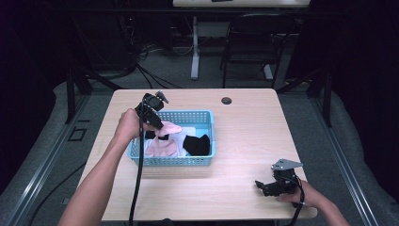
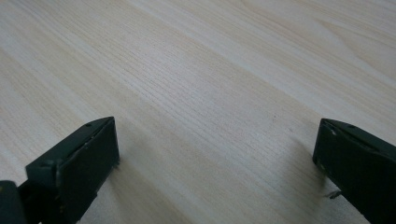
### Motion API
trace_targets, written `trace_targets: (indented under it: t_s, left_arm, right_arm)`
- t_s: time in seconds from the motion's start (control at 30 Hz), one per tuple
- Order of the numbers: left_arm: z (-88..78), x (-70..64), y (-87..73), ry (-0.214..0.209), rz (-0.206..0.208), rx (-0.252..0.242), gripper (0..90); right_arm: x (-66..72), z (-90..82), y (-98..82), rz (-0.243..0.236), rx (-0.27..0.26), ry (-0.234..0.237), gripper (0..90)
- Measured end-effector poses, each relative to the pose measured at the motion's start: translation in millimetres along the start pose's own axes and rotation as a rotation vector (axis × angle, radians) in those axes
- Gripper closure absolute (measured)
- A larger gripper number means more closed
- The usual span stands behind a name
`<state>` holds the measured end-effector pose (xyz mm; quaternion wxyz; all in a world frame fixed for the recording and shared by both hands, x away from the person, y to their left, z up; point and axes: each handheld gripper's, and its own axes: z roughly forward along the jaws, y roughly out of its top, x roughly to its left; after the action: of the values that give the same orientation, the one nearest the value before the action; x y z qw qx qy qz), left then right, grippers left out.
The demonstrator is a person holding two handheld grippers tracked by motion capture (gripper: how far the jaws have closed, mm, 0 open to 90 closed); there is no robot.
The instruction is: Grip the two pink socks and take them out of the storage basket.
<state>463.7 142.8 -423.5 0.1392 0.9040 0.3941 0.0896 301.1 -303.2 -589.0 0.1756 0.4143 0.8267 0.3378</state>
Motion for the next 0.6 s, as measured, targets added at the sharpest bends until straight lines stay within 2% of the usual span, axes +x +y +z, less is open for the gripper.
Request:
trace_targets:
  t_s: [0.2,0.43,0.6]
  left_arm:
    - [-6.2,0.4,-1.5,-0.012,0.002,-0.012,77.7]
    - [-21.3,0.4,-0.2,-0.014,0.014,-0.024,77.5]
    - [-26.9,2.6,-1.2,-0.013,0.007,-0.026,77.5]
  right_arm:
    - [0.0,0.2,-0.1,-0.001,-0.002,-0.001,0.0]
    - [0.0,0.0,0.0,0.0,0.0,0.0,0.0]
    - [0.0,-0.1,0.0,0.001,0.001,0.001,0.0]
